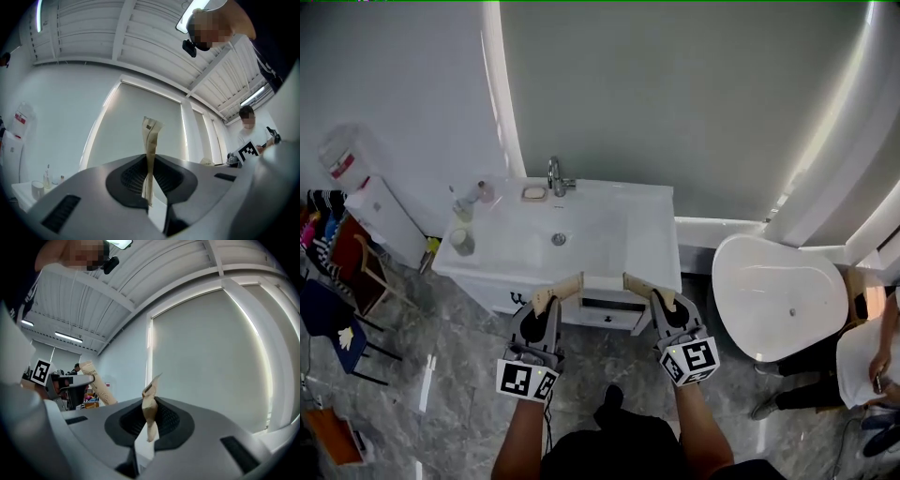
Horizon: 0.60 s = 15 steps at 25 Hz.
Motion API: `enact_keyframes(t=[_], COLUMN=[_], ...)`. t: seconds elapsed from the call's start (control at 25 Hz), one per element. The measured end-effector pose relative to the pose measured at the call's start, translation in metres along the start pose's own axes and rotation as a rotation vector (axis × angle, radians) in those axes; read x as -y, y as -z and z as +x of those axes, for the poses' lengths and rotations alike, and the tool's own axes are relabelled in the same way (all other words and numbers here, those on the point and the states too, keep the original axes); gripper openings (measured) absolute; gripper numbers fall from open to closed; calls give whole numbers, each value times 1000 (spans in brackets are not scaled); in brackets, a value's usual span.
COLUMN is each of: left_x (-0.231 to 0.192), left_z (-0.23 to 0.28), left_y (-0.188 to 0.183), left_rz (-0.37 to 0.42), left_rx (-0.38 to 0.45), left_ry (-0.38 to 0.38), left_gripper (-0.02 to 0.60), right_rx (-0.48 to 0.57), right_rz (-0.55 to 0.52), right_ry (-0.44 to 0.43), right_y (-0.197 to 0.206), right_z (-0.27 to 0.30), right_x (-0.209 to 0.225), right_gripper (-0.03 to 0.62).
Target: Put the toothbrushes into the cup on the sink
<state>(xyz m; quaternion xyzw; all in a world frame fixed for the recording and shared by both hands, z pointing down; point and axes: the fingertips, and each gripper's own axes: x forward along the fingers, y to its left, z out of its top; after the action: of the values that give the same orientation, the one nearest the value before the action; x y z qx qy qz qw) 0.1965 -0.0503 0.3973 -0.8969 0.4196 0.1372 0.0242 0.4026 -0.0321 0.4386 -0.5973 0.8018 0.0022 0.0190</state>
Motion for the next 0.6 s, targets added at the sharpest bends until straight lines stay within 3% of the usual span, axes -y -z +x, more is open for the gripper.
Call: enact_keyframes(t=[0.28, 0.6], left_x=[-14, -27], left_z=[63, 82], left_y=[4, 17], left_rz=[6, -4], left_rx=[16, -8], left_ry=[-47, -72], left_gripper=[55, 55], right_rx=[9, -1], right_rz=[7, 40], right_ry=[-50, -58], right_y=[-11, -6], right_z=[57, 88], right_x=[40, 53], right_gripper=[48, 48])
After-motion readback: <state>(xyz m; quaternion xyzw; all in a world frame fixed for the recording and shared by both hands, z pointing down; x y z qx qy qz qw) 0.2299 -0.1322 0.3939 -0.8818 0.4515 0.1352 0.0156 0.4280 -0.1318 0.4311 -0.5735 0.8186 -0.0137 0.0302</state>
